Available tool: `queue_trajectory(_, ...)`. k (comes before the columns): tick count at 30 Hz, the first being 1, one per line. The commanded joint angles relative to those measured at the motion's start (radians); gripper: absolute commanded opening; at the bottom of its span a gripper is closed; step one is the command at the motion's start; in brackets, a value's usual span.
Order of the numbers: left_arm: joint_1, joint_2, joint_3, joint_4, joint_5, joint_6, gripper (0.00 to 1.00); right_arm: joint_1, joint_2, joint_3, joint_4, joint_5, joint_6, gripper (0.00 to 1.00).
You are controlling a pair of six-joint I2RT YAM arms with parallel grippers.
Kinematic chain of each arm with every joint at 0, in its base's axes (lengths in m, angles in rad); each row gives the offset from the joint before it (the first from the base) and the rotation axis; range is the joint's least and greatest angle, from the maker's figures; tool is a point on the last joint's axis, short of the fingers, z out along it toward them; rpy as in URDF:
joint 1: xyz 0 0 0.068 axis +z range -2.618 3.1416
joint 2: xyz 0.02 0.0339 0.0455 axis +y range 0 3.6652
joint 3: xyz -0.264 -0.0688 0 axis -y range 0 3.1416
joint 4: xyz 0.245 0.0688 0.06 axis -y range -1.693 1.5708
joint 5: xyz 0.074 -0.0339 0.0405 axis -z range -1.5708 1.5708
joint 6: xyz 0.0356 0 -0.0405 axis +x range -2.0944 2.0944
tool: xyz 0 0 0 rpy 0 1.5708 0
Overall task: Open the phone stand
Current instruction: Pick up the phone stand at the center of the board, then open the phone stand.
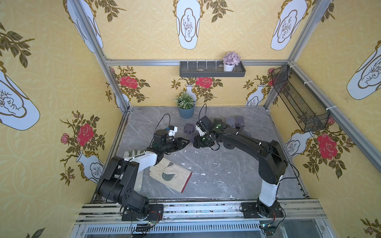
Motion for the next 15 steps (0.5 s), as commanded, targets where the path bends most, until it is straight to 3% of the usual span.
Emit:
queue_trajectory(1, 0.002, 0.036, 0.011, 0.127, 0.037, -0.049, 0.45, 0.002, -0.019, -0.002, 0.041, -0.011, -0.008, 0.53)
queue_trajectory(15, 0.001, 0.129, 0.034, 0.184, 0.081, -0.065, 0.42, 0.020, -0.036, 0.001, 0.068, -0.026, -0.011, 0.54)
